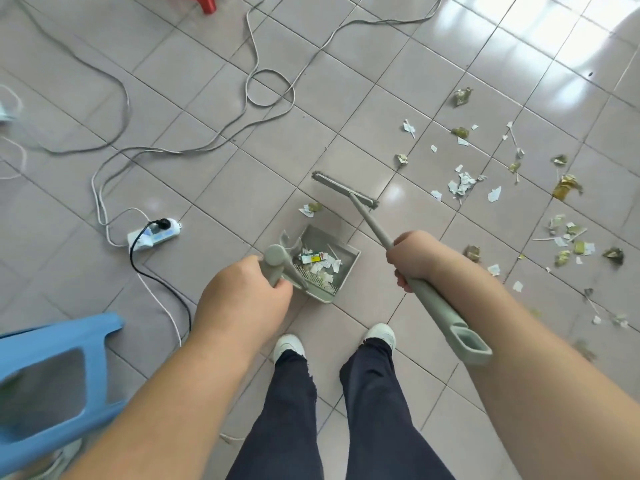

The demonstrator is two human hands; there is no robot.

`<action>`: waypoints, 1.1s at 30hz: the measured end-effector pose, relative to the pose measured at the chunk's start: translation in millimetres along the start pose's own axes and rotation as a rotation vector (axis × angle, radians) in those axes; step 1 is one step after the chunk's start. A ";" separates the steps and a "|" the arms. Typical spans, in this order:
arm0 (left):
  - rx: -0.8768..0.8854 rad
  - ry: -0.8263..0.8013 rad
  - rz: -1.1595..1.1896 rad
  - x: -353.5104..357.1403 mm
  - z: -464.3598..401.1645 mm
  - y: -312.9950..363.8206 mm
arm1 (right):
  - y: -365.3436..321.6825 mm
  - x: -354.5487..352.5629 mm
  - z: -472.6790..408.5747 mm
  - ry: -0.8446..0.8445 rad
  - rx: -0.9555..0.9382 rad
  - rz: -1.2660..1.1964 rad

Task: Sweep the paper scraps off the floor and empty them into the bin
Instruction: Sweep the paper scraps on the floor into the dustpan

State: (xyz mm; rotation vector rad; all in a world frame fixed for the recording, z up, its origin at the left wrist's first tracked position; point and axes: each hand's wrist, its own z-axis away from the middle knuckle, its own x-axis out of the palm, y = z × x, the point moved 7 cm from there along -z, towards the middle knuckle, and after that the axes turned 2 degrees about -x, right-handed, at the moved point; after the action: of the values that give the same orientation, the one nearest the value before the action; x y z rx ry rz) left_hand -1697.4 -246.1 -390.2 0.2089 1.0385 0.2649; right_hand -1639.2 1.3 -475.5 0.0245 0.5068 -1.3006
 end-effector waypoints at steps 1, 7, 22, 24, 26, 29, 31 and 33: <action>-0.002 0.008 -0.008 -4.9 -1.3 -11.6 | -7.3 9.7 -3.9 0.014 -0.004 0.016; -0.015 0.070 -0.069 -28.9 -15.6 -68.1 | -34.5 67.8 -21.5 0.021 0.019 0.129; 0.047 0.095 -0.014 -26.1 -49.1 -74.7 | -27.8 65.4 33.5 0.008 0.007 0.140; 0.049 0.095 -0.009 -25.3 -49.3 -71.4 | -34.3 72.3 23.4 0.024 -0.008 0.141; 0.052 0.094 -0.005 -24.5 -49.7 -67.0 | -39.4 83.2 11.5 -0.001 0.012 0.145; 0.059 0.087 0.014 -22.9 -49.2 -59.8 | -36.8 99.5 4.1 -0.084 0.092 0.171; 0.069 0.083 0.025 -22.1 -49.1 -52.1 | -27.2 103.5 4.2 -0.116 0.118 0.137; 0.081 0.077 0.034 -22.3 -50.6 -42.0 | -16.2 95.8 5.9 -0.112 0.100 0.078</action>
State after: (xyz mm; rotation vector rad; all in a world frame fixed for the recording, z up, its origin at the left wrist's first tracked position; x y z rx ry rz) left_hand -1747.1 -290.6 -409.2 0.2917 1.1234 0.2631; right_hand -1635.5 -92.4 -501.5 0.0538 0.3421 -1.2428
